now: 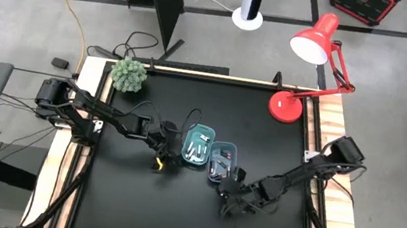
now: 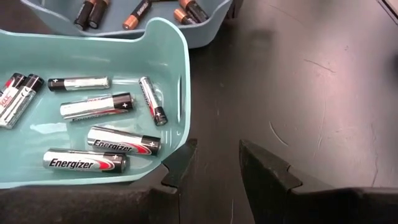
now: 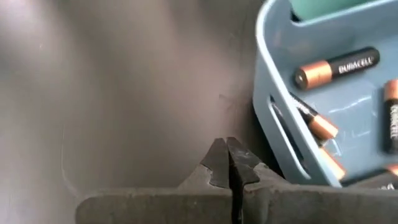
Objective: Sort batteries
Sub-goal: Adjust the light blue and blue bins
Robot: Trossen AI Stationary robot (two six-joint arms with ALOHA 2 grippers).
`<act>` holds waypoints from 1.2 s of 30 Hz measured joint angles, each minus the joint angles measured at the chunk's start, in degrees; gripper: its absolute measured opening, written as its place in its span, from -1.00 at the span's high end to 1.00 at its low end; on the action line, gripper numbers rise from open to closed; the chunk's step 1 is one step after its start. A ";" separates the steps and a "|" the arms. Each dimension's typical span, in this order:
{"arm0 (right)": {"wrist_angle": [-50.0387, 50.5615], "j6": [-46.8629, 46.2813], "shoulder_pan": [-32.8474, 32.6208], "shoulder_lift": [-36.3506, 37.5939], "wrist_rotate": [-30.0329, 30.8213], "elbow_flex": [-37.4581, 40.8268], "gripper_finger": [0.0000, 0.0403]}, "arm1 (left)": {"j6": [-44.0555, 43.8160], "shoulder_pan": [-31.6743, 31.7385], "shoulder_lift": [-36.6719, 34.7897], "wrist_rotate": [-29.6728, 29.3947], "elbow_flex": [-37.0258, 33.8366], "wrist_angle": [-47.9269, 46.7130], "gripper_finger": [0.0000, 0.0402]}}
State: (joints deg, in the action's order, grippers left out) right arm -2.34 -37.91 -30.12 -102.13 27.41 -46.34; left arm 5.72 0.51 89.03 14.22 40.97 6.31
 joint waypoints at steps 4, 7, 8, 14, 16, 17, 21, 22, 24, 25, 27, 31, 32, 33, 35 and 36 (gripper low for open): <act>-0.14 0.83 1.70 -1.05 0.01 -1.07 1.00 | -0.42 0.00 0.00 -0.10 0.00 0.33 0.44; 0.01 1.10 2.98 -1.33 -0.01 -1.28 1.00 | -0.42 0.00 0.00 -0.11 0.00 0.54 0.44; -0.04 1.09 3.44 -1.29 0.01 -1.29 1.00 | -0.42 0.00 0.00 -0.11 0.00 0.68 0.44; -0.06 2.39 5.77 -1.26 0.04 -1.32 1.00 | -0.43 0.00 0.00 -0.10 0.00 0.81 0.44; 0.01 2.50 6.53 -1.26 0.05 -1.32 1.00 | -0.44 0.00 0.00 -0.09 0.00 0.81 0.44; 0.04 2.58 6.87 -1.26 0.06 -1.32 1.00 | -0.50 0.00 0.00 -0.09 0.00 0.81 0.44; 0.10 3.58 7.88 -1.26 0.10 -1.32 1.00 | -0.61 0.00 0.00 -0.09 0.00 0.81 0.44; 0.08 3.79 8.10 -1.26 0.08 -1.32 1.00 | -0.61 0.00 0.00 -0.09 0.00 0.81 0.44; -0.04 4.06 8.23 -1.26 0.08 -1.32 1.00 | -0.61 0.00 0.00 -0.09 0.00 0.76 0.44; -0.03 4.11 8.22 -1.26 0.08 -1.32 1.00 | -0.63 0.07 0.00 -0.09 0.00 0.74 0.44; -0.03 4.11 8.01 -1.26 0.08 -1.32 1.00 | -0.72 0.21 -0.56 -0.11 0.00 0.37 0.44; 0.19 4.41 7.71 -1.26 0.08 -1.32 1.00 | 0.02 0.24 -2.28 -0.10 0.00 0.57 0.44; 0.17 4.44 7.72 -1.26 0.07 -1.32 1.00 | 0.09 0.24 -2.52 -0.09 0.00 0.55 0.44; 0.19 4.57 7.77 -1.26 0.08 -1.32 1.00 | 0.17 0.24 -2.82 -0.09 0.00 0.35 0.44; 0.19 4.88 8.14 -1.26 0.10 -1.30 1.00 | 0.22 0.24 -3.51 -0.09 0.00 -0.03 0.44; 0.19 5.03 8.23 -1.26 0.10 -1.32 1.00 | 0.22 0.24 -3.92 -0.09 0.00 -0.40 0.44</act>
State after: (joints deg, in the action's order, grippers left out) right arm -2.15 -32.88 -21.88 -103.39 27.51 -47.66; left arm 5.93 0.75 85.12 14.13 40.97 5.91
